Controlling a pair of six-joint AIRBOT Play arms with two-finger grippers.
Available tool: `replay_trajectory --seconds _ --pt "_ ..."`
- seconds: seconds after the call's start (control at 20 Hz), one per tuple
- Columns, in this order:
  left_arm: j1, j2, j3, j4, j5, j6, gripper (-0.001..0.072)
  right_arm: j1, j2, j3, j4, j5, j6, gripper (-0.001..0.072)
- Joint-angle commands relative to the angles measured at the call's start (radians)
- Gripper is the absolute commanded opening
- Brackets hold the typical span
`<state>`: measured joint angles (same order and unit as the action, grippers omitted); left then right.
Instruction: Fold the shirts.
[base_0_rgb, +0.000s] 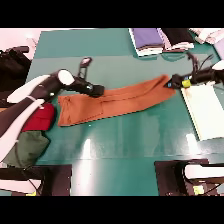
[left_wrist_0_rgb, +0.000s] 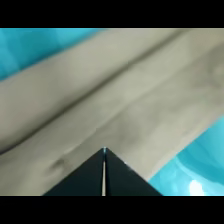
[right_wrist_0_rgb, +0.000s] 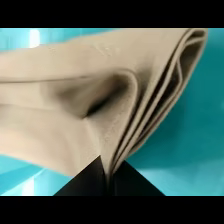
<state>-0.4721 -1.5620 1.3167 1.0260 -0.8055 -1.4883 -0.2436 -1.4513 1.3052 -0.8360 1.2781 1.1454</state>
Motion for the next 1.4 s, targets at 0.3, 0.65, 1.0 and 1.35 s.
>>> replay_trajectory --seconds 0.3,0.65,1.0,1.35 --pt "-0.131 -0.325 0.273 -0.009 -0.013 -0.03 0.0026 0.294 0.105 0.313 0.006 0.039 0.181 0.0012" --pt "-0.108 -0.322 0.299 0.014 -0.07 -0.031 0.0026 0.421 0.097 0.378 0.007 0.021 0.228 0.0012" --pt "0.173 0.003 0.314 0.214 -0.218 -0.029 0.0027 0.599 0.046 0.386 0.093 -0.089 0.234 0.0012" --pt "0.426 0.343 0.314 0.329 -0.261 -0.029 0.0027 0.979 -0.276 0.507 0.304 -0.421 0.068 0.0325"
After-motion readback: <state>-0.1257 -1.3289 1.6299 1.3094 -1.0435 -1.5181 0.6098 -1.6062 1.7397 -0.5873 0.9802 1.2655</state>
